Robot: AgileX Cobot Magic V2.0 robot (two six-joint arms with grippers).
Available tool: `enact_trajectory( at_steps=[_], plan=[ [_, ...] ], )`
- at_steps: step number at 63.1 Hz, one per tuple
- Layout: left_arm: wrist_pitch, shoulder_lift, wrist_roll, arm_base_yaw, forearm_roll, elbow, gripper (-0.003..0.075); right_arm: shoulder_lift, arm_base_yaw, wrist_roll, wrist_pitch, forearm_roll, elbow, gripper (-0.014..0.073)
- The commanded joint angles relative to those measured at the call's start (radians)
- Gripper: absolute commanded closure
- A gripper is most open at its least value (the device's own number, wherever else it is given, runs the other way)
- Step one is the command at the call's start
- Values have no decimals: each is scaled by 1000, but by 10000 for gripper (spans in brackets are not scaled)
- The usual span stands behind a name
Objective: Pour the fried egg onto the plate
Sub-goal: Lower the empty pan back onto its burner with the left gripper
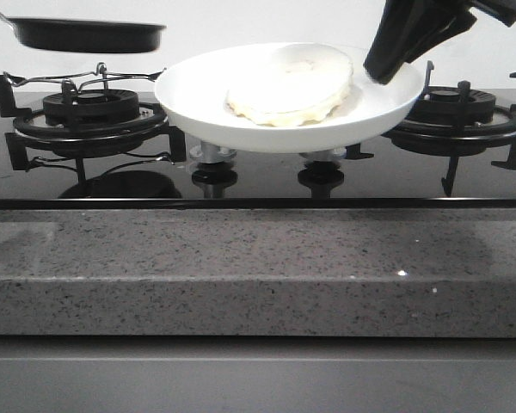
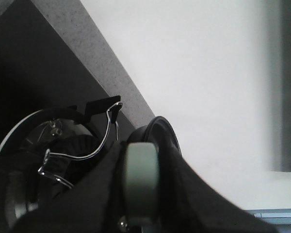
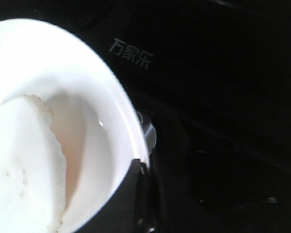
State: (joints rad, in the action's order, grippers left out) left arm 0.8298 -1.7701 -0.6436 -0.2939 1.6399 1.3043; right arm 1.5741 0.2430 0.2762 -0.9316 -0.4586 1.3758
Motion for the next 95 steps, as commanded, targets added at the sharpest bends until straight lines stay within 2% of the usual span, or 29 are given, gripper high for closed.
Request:
enact_trajectory(
  at_steps=[1,12,42,50,61,70,80,95],
  plan=[
    [43,37,-13,1,94,28,741,-42,-1,5,37,-44,28,654],
    [-27,34,-14,1,53,28,741,-42,-1,5,37,-44,28,654],
    [-44,34,-14,3,-58,28,732,-42,-1,5,37,-44,28,654],
    [-42,34,-15,3,-60,28,637,-42,-1,5,37,-44,28,654],
    [-40,34,-17,3,-60,28,394,-42,-1,5,37,-44,28,654],
    [-15,34,-17,3,-76,28,263,-42,-1,5,37,-44,28,654],
    [40,34,-17,2,-129,28,232,-42,-1,5,37,-44,28,654],
    [162,34,43,-1,-342,28,241,-42,-1,5,37,-44,28,654]
  ],
)
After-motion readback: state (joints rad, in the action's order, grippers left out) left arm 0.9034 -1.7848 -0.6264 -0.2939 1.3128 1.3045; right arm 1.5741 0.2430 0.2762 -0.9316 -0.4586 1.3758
